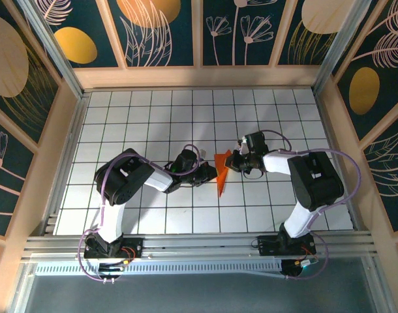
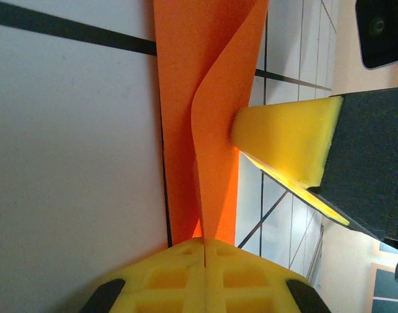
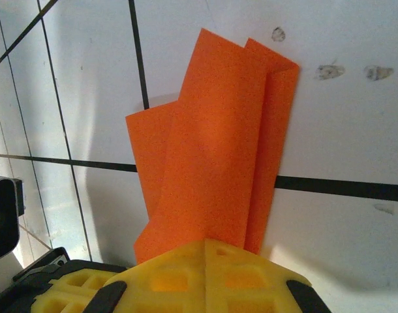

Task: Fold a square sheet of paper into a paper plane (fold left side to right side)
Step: Fold the wing for the fifth time at the center of the table.

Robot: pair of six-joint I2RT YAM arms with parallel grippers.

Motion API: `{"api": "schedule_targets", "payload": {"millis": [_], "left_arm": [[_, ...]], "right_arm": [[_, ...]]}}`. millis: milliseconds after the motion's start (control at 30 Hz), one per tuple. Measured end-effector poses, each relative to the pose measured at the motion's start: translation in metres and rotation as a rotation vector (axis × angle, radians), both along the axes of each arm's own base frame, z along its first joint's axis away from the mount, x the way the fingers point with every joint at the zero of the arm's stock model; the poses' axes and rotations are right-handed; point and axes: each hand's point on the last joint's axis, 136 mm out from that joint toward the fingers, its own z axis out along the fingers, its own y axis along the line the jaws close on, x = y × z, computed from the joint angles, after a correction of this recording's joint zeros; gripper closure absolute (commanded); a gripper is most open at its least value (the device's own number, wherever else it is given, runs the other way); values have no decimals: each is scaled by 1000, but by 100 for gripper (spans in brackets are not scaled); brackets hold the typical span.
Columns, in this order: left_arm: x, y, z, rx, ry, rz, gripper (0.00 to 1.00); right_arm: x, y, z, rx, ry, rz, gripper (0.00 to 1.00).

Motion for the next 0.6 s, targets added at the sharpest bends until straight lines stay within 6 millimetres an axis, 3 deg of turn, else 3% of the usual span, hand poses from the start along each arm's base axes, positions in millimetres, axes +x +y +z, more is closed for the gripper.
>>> {"api": "schedule_targets", "payload": {"millis": [533,600], "left_arm": [[0,-1,0,9,7,0,100],[0,-1,1,14,1,8,95]], "right_arm": [[-1,-2,-7,-13,9,10,100],[-1,-2,-7,-12,9,12,100]]}}
